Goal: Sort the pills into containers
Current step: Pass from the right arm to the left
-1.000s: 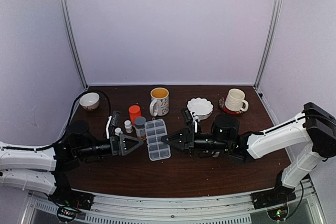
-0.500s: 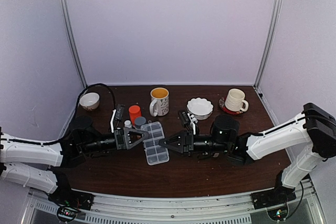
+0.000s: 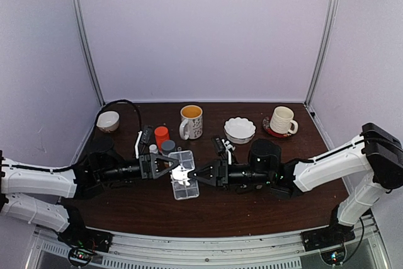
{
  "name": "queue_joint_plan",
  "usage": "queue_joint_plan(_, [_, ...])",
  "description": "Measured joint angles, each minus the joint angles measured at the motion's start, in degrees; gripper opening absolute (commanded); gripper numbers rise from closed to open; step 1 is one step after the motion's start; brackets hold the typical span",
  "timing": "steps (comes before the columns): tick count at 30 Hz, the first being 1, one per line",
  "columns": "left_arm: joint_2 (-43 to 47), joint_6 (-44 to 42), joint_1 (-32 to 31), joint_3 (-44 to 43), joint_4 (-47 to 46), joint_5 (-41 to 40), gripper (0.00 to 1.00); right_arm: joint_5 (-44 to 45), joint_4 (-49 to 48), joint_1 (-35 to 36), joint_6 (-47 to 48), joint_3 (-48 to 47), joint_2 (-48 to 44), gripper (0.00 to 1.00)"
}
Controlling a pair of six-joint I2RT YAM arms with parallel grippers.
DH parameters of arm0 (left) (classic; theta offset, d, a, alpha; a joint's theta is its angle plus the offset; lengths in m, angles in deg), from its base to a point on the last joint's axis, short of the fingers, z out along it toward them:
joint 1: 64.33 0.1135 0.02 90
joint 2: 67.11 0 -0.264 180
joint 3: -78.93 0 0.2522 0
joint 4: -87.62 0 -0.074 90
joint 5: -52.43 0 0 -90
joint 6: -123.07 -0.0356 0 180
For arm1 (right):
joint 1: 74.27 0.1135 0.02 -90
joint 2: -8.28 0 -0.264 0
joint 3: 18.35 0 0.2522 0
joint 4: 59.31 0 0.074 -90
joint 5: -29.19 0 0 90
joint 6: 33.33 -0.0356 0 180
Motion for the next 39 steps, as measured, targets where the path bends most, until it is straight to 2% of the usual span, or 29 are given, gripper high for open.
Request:
queue_joint_plan(5, [1.86, -3.96, 0.0, -3.91, 13.86, -3.5, 0.27, 3.17, 4.92, 0.0, 2.58, -0.39, 0.0, 0.63])
queue_joint_plan(11, [1.03, -9.77, 0.09, -14.21, 37.51, -11.47, 0.23, 7.96, 13.73, 0.0, 6.43, -0.87, -0.2, 0.63])
queue_joint_plan(18, [-13.64, -13.79, -0.15, -34.67, 65.0, -21.79, 0.22, 12.28, 20.63, 0.15, 8.98, -2.27, -0.22, 0.63])
queue_joint_plan(22, [-20.44, -15.08, -0.68, -40.09, 74.93, -24.81, 0.22, 14.1, 22.32, 0.22, 8.98, -2.23, -0.22, 0.63])
queue_joint_plan(27, [-28.85, -15.89, -2.47, -47.32, 84.0, -27.98, 0.25, 15.78, 23.23, 0.22, 8.98, -1.53, -0.92, 0.62])
queue_joint_plan(30, [-34.95, -16.46, -4.17, -52.24, 88.32, -29.83, 0.31, 16.2, 23.3, 0.22, 8.98, -0.94, -1.25, 0.62])
queue_joint_plan(39, [-43.43, -17.44, -6.38, -56.43, 92.43, -30.08, 0.4, 17.51, 24.2, 0.22, 9.57, 1.07, -3.06, 0.62])
